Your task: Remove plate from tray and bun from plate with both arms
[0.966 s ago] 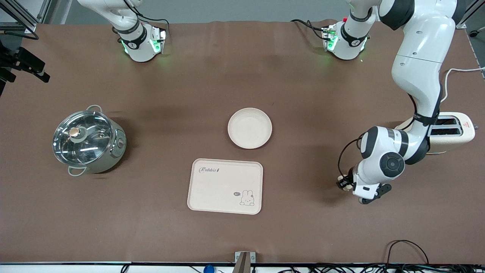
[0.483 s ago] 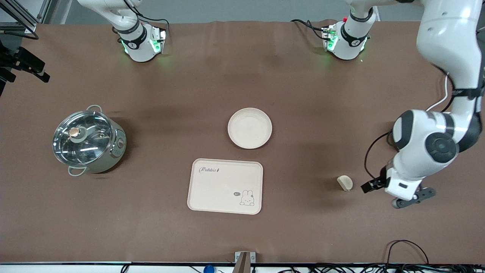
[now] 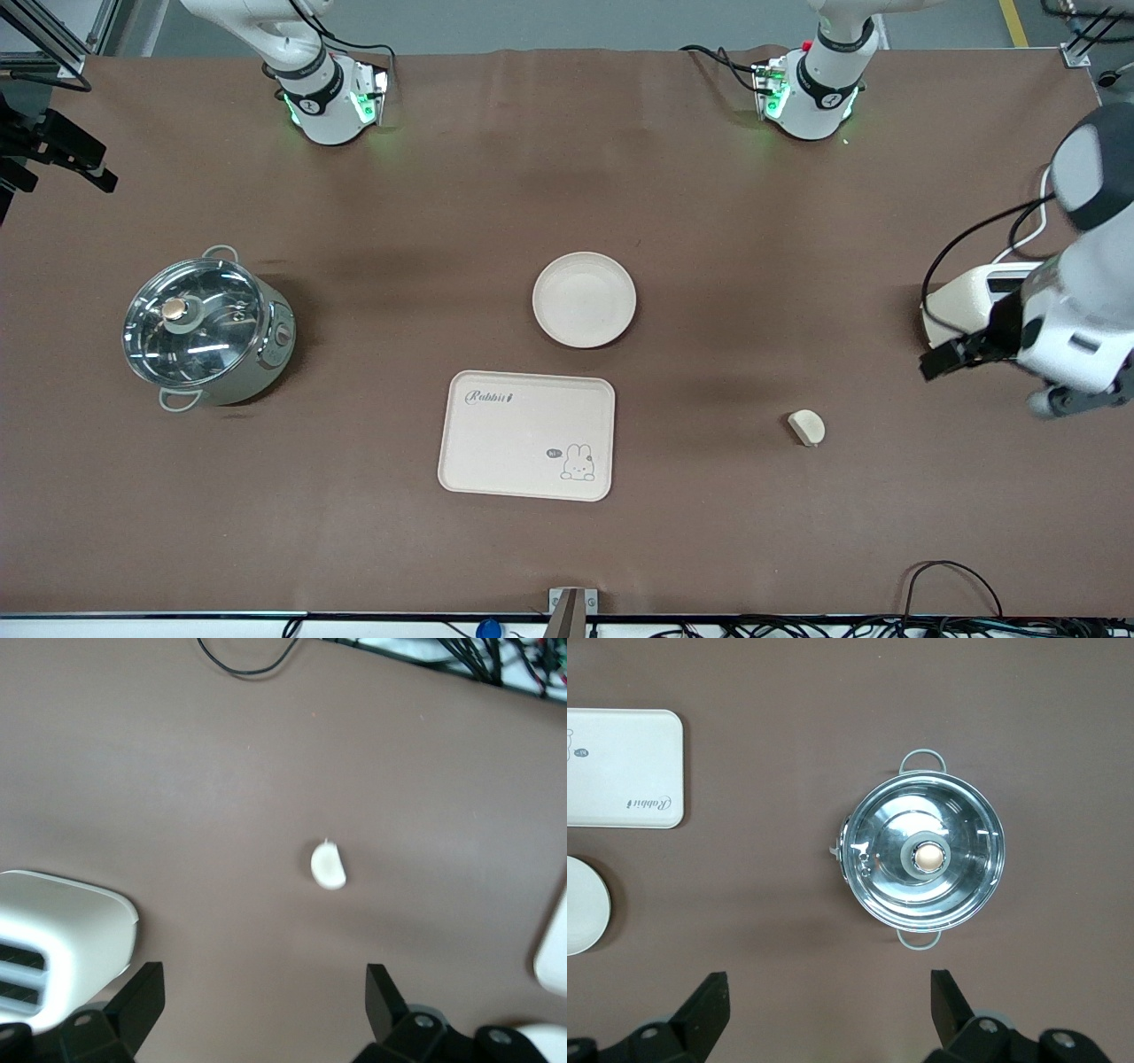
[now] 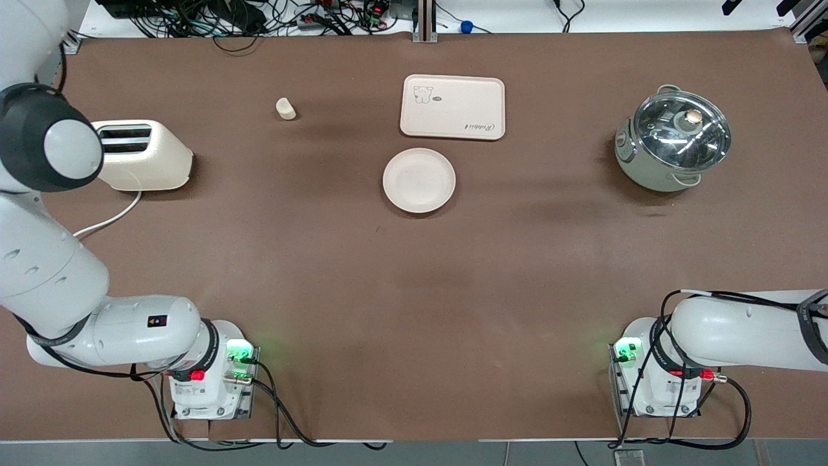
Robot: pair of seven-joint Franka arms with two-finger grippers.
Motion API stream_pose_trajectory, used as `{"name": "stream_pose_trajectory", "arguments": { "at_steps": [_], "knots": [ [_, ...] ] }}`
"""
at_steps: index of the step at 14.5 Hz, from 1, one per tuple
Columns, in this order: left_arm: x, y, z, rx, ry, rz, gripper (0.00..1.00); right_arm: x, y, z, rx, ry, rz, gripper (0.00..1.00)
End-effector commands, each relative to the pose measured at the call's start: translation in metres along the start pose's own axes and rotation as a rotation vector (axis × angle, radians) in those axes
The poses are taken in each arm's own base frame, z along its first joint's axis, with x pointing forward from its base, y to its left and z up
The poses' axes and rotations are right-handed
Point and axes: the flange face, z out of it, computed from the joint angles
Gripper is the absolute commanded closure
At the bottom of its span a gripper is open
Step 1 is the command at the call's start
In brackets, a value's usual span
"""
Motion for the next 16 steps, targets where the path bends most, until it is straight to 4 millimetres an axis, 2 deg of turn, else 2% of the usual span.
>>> {"name": "stream_pose_trajectory", "arguments": {
  "at_steps": [1, 3, 4, 5, 6, 9, 11, 12, 16],
  "knots": [
    [-0.015, -0.03, -0.031, -0.008, -0.031, 0.084, 0.0, -0.006, -0.001, -0.003, -0.013, 0.005, 0.007, 0.0],
    [-0.029, -0.036, -0.058, -0.004, -0.002, 0.152, 0.0, -0.006, -0.001, -0.003, -0.013, 0.004, 0.007, 0.0],
    [-0.035, -0.037, -0.065, -0.002, -0.006, 0.214, 0.0, -0.006, -0.001, -0.003, -0.013, 0.004, 0.007, 0.0],
    [-0.041, -0.051, -0.07, 0.011, -0.032, 0.248, 0.0, -0.006, -0.001, -0.003, -0.013, 0.005, 0.007, 0.0],
    [-0.052, -0.048, -0.076, 0.019, -0.04, 0.268, 0.0, -0.006, -0.001, -0.003, -0.013, 0.005, 0.007, 0.0],
    [-0.087, -0.053, -0.074, -0.049, -0.034, 0.244, 0.0, -0.006, -0.002, -0.004, -0.017, 0.007, 0.005, 0.0],
    [-0.107, -0.05, -0.065, -0.058, -0.06, 0.249, 0.0, -0.006, -0.002, -0.004, -0.017, 0.007, 0.005, 0.0],
    [-0.107, -0.051, -0.062, -0.054, -0.064, 0.245, 0.0, -0.006, -0.002, -0.004, -0.017, 0.007, 0.005, 0.0],
    [-0.104, -0.031, -0.06, -0.038, -0.054, 0.273, 0.0, -0.006, -0.002, -0.004, -0.017, 0.007, 0.005, 0.0]
  ]
}}
